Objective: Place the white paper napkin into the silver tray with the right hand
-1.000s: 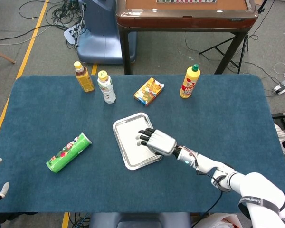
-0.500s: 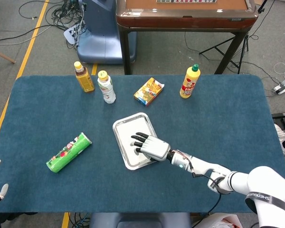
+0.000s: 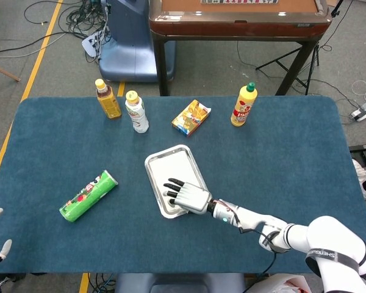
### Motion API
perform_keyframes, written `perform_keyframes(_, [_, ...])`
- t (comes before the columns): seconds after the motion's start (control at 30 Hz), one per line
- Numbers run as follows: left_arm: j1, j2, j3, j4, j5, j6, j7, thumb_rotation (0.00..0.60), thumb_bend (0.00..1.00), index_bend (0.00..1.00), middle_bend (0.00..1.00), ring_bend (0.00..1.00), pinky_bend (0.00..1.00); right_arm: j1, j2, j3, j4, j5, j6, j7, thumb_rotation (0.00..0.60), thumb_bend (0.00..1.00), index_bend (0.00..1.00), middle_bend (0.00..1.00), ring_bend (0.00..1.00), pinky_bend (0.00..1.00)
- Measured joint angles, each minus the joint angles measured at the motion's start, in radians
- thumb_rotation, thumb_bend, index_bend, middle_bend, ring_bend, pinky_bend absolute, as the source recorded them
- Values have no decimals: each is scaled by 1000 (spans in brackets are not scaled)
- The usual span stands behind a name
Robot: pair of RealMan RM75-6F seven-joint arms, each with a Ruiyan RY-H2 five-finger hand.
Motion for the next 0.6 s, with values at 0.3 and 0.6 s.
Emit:
perform_keyframes(0.3, [3,-16,-6,29,-8,7,-16,600,274,212,122,107,0,-2,-34,0,47,-8,-2,-12,600,1000,433,184,13,16])
perform_keyframes(0.6, [3,-20,-10,41,-4,13,-27,600,274,213,122,107,0,-7,-57,-2,72,-10,-3,-22,600,1000,433,178,7,8])
